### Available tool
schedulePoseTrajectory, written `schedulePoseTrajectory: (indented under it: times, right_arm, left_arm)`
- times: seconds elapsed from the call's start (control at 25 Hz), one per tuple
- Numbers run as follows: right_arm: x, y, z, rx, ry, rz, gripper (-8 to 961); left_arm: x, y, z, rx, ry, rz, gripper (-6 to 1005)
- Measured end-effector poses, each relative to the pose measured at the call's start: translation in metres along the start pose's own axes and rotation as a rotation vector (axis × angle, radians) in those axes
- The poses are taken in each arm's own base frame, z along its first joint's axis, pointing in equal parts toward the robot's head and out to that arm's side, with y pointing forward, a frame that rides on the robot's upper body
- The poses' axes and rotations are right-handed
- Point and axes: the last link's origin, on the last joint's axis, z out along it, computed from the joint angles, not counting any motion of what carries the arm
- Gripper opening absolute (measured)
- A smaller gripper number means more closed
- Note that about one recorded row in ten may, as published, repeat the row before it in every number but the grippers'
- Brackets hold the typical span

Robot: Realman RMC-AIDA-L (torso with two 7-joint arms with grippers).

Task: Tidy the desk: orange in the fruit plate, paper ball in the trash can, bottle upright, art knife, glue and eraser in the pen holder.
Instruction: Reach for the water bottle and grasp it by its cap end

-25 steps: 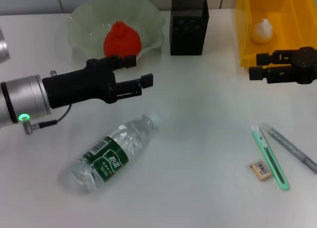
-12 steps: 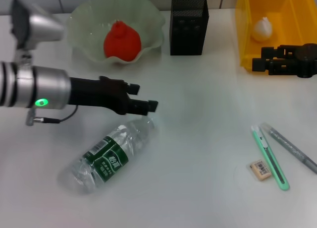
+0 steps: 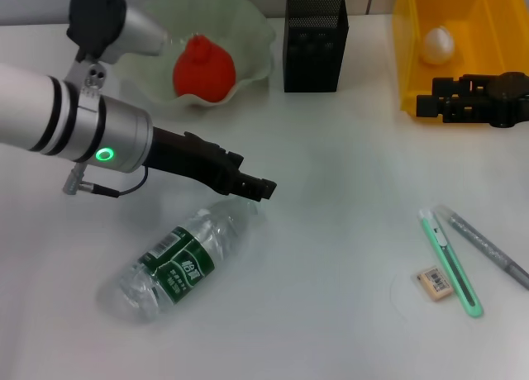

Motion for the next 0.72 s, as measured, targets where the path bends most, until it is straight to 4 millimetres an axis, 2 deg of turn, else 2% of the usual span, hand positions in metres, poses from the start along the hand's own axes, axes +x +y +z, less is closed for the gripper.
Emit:
schedulePoseTrajectory:
  times: [0.44, 0.72]
  right_arm:
    - [-0.002, 0.000, 0.005, -0.003, -0.002, -0.004, 784]
    - [-0.003, 0.001, 0.007, -0.007, -0.002, -0.012, 784]
  left_arm:
    - [0.012, 0.012, 0.017, 0.022, -0.125, -0.004, 780]
    - [0.012, 0.010, 0.027, 0.119, -0.191, -0.008, 780]
